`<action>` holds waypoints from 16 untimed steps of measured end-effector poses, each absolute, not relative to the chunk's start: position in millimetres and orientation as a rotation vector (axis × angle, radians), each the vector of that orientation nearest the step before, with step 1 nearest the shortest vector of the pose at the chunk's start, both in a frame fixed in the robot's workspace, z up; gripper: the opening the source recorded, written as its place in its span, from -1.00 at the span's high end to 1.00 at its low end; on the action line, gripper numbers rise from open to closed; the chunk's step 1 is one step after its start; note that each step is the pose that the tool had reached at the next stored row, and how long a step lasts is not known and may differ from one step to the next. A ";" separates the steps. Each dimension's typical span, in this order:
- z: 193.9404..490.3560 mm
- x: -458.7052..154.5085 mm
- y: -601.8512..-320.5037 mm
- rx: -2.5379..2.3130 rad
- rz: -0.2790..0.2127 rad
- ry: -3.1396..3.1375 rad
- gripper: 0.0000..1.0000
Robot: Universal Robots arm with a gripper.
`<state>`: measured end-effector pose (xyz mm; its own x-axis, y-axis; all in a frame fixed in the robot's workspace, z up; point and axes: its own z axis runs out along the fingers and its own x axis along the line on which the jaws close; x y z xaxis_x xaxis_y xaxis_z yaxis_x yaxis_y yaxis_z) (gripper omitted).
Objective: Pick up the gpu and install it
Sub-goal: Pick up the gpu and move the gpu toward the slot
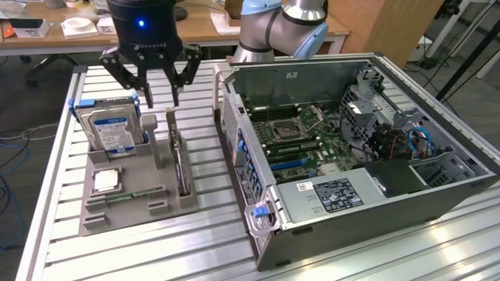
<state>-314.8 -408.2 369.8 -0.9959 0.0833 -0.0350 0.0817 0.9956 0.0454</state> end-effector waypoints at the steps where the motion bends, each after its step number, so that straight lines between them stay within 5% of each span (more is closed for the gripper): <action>1: 367.9 -314.5 -411.3 0.128 0.068 3.101 0.05; 16: 340.3 -291.0 -439.2 0.128 0.069 3.101 0.05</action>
